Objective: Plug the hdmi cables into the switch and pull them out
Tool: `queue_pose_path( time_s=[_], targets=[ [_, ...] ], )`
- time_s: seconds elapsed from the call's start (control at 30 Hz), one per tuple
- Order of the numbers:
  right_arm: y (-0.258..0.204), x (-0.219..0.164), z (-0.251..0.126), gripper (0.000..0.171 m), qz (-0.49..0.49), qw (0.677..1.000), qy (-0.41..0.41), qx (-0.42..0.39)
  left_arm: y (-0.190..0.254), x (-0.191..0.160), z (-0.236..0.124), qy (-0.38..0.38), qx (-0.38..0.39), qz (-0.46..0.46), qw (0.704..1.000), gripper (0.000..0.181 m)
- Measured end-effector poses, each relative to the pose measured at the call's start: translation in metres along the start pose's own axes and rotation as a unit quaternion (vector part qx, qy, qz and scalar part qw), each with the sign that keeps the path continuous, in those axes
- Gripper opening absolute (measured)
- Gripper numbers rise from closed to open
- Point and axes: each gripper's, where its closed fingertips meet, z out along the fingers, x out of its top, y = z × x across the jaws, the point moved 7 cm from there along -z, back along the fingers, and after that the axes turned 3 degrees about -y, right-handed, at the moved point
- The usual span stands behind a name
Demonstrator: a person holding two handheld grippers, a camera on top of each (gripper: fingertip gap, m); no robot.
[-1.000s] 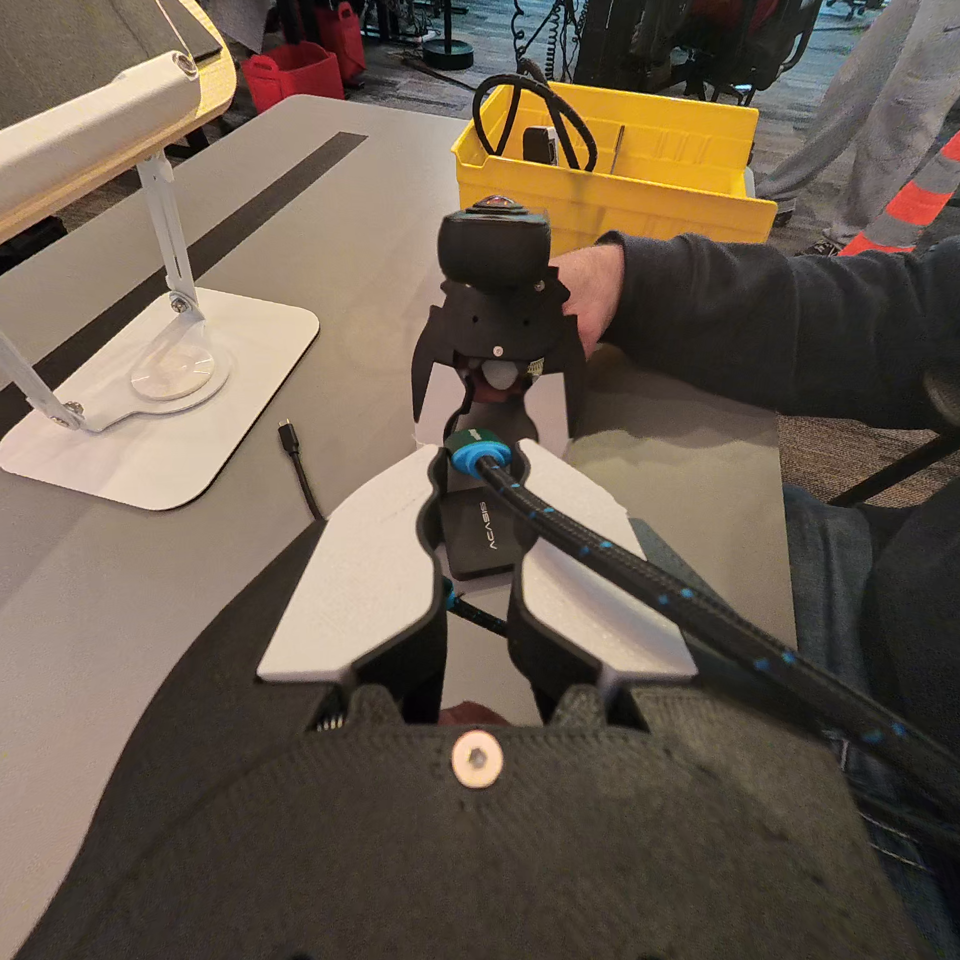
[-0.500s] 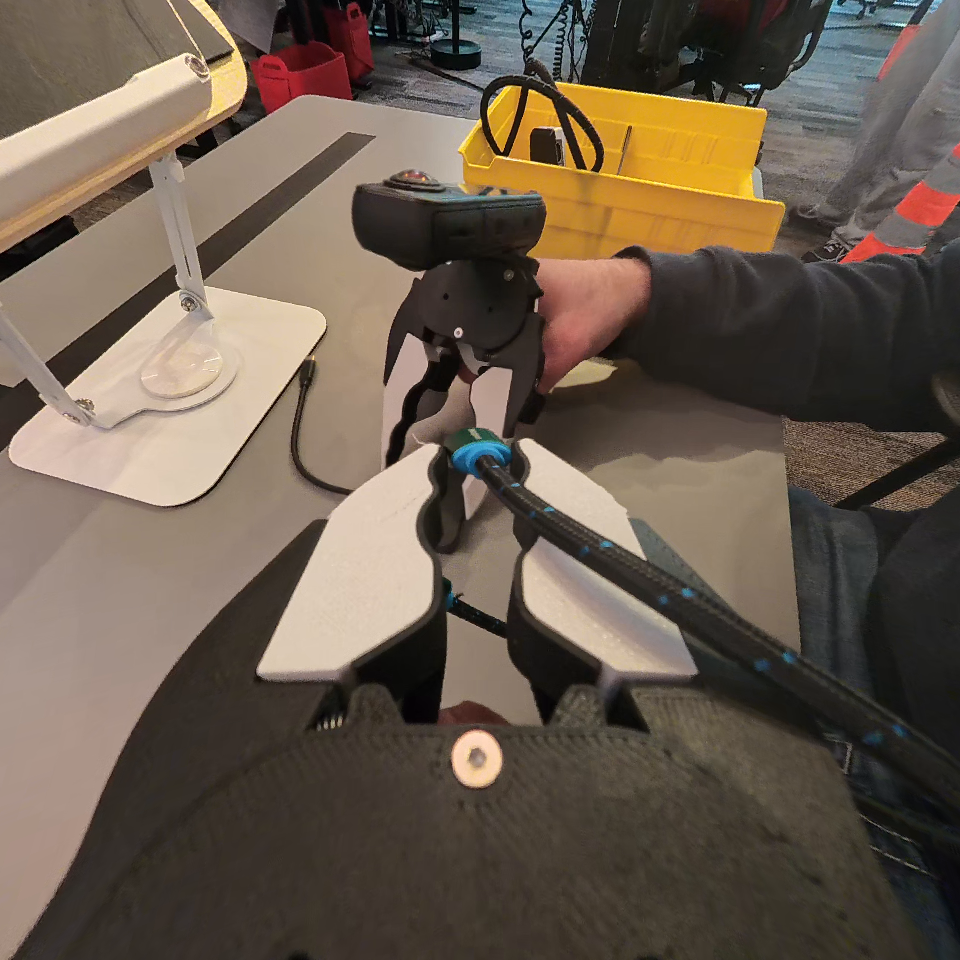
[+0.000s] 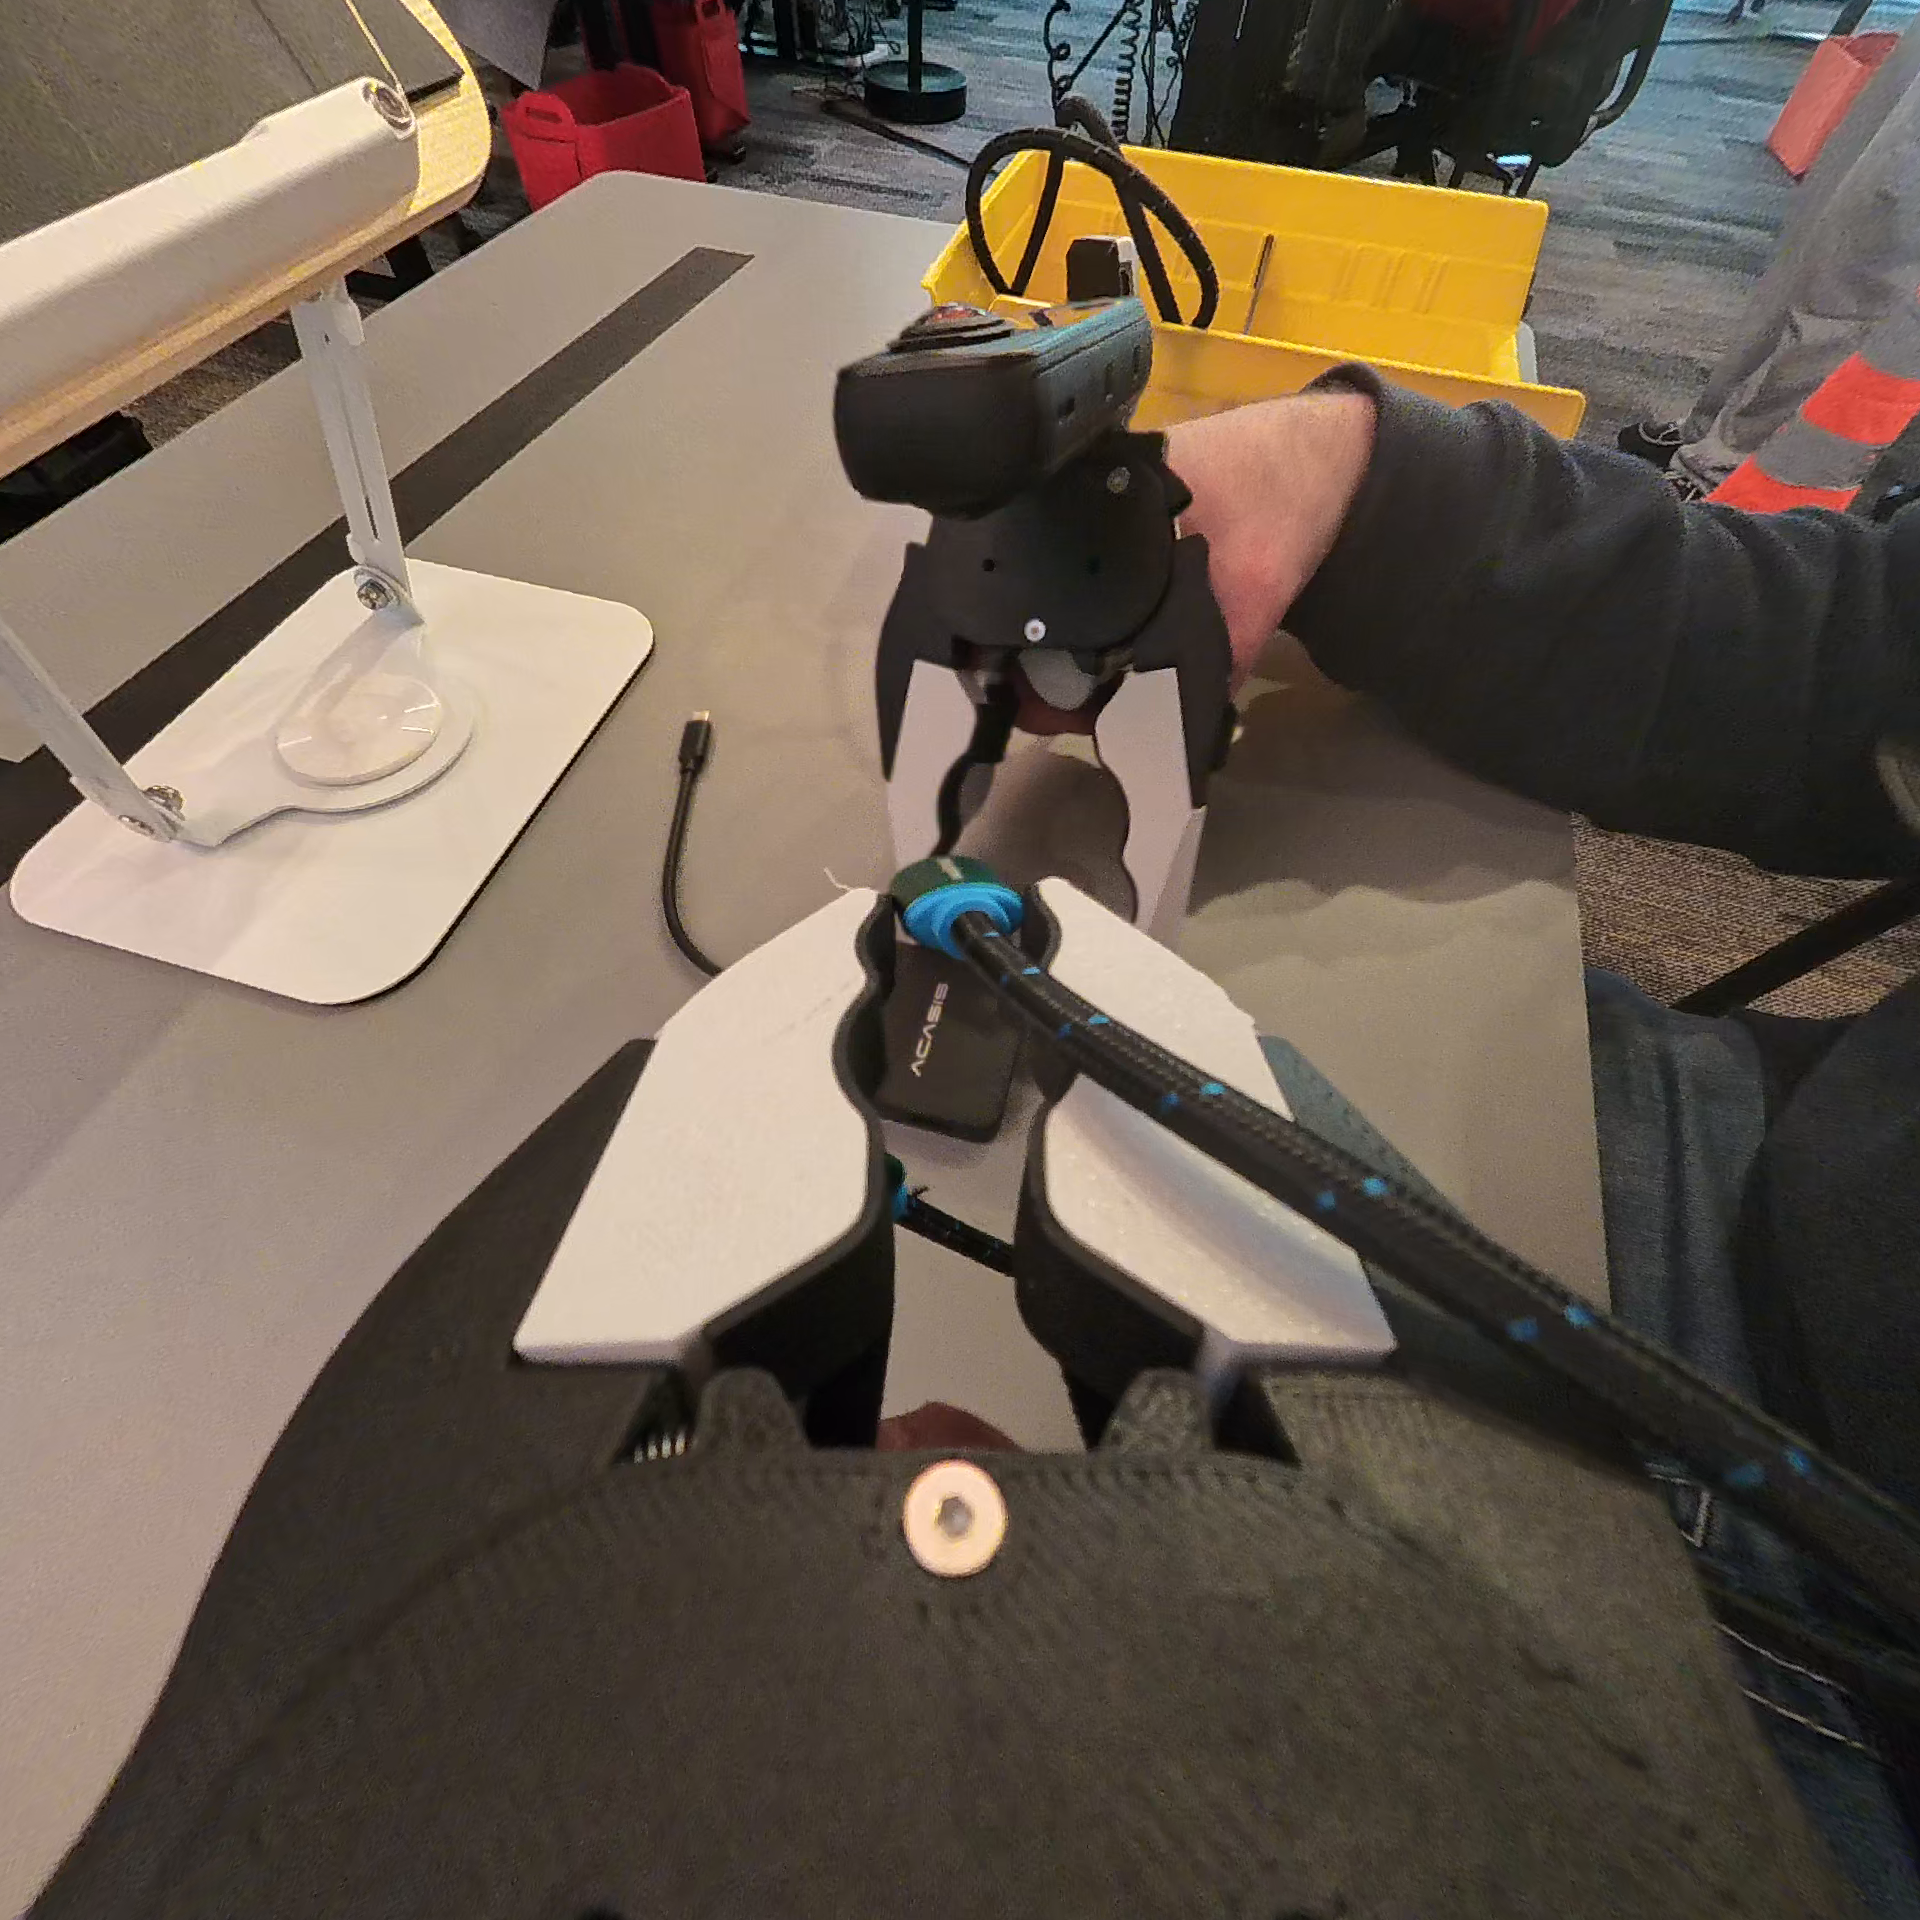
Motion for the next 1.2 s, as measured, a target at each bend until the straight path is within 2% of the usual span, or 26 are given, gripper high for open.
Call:
queue_pose_path(
  time_s=[0.07, 0.13, 0.27, 0.4, 0.53, 0.67, 0.8, 0.87, 0.93, 1.2],
  targets=[
    [-0.009, -0.001, 0.001, 0.074, -0.016, 1.000, -0.008, 0.026, 0.000, 0.000, 0.001, -0.001, 0.000, 0.000, 1.000, 0.022],
    [-0.012, -0.001, 0.001, 0.077, -0.035, 0.999, -0.014, 0.022, 0.000, -0.001, 0.001, -0.002, 0.000, 0.000, 1.000, 0.022],
    [0.005, 0.011, -0.010, 0.085, -0.080, 0.994, 0.005, -0.069, 0.000, 0.000, 0.001, -0.001, 0.000, 0.000, 1.000, 0.022],
    [0.016, 0.018, -0.009, 0.084, -0.150, 0.978, -0.053, -0.131, -0.001, 0.001, 0.000, 0.000, 0.001, 0.000, 1.000, 0.022],
    [0.022, 0.025, 0.006, 0.081, -0.204, 0.967, -0.096, -0.121, -0.001, 0.003, -0.001, 0.001, 0.003, 0.003, 1.000, 0.022],
    [0.027, 0.040, 0.017, 0.093, -0.236, 0.962, -0.102, -0.094, -0.002, 0.004, -0.004, 0.004, 0.006, 0.004, 1.000, 0.022],
    [0.037, 0.041, 0.024, 0.095, -0.194, 0.975, -0.107, -0.031, -0.004, 0.004, -0.006, 0.005, 0.008, 0.004, 1.000, 0.022],
    [0.042, 0.044, 0.024, 0.080, -0.179, 0.979, -0.090, -0.038, -0.005, 0.003, -0.007, 0.006, 0.008, 0.002, 1.000, 0.022],
    [0.043, 0.045, 0.024, 0.074, -0.161, 0.983, -0.081, -0.048, -0.005, 0.002, -0.007, 0.005, 0.008, 0.002, 1.000, 0.022],
    [0.036, 0.058, 0.030, 0.074, 0.008, 0.994, -0.060, -0.096, -0.007, 0.003, -0.008, 0.006, 0.011, 0.000, 1.000, 0.022]
  ],
)
